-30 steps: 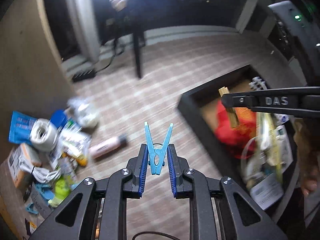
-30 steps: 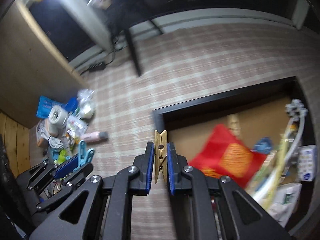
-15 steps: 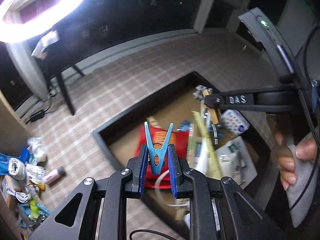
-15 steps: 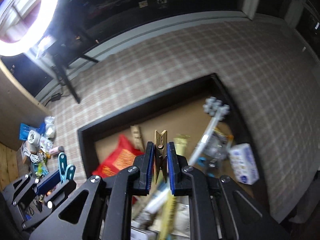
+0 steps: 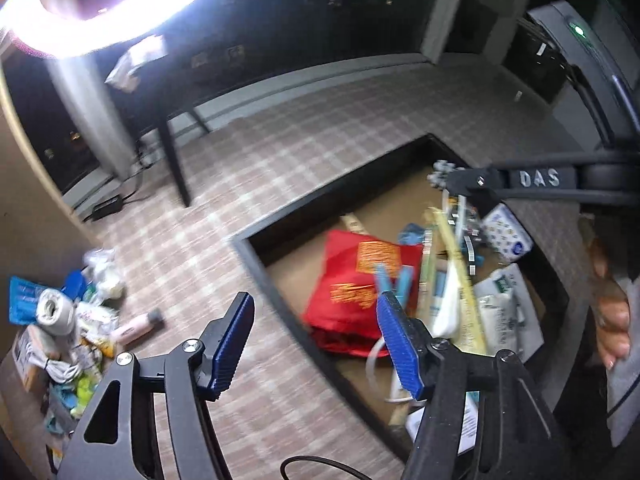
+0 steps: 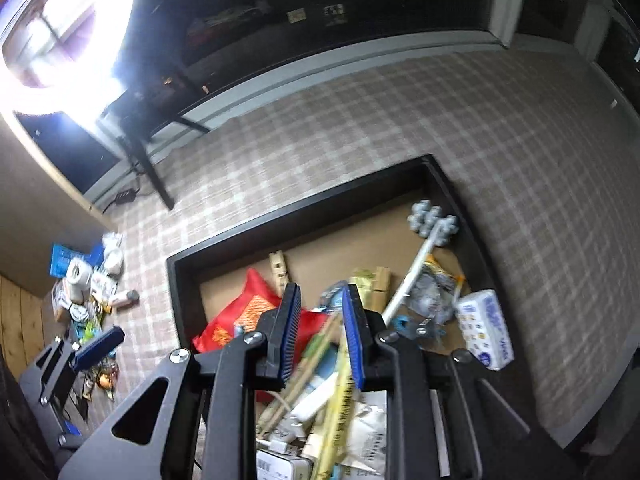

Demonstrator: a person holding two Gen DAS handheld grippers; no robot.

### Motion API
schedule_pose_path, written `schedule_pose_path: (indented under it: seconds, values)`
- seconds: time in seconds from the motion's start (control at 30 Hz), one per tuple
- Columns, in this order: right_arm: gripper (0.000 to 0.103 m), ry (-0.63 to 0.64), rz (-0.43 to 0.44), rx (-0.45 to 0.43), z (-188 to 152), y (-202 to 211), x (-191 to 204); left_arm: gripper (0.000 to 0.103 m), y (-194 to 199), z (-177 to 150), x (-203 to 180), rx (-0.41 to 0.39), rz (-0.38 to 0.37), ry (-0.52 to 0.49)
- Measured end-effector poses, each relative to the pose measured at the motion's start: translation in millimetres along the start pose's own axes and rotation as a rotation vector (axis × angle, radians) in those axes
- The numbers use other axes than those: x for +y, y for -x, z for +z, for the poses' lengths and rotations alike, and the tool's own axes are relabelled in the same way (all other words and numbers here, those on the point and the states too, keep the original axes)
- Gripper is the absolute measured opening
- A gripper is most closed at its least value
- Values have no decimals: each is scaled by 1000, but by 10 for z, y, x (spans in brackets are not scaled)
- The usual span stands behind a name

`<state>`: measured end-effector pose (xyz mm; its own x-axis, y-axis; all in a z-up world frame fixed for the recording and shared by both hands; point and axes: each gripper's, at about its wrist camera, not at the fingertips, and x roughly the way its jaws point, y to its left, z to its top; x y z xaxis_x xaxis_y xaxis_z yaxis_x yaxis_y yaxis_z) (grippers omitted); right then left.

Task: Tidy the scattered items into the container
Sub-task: 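Carry both clothespins over the tray and open both grippers, then move both grippers back over the pile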

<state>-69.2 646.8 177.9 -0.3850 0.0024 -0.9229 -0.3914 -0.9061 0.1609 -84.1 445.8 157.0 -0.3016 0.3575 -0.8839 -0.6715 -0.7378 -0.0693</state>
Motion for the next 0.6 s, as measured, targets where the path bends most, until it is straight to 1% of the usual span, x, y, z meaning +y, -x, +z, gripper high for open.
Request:
schedule_pose_path:
  seconds: [0.13,0.43,0.6]
  values:
    - [28,48,23,16,-29,-74,238,61,35,-70,292,3,49,43]
    - [29,175,63,45,-56,-332,828,61,39,-354,991,29,155,171]
    - [29,277,81,52,-103,-515,1217,61,54,-495,1359,41,190,261]
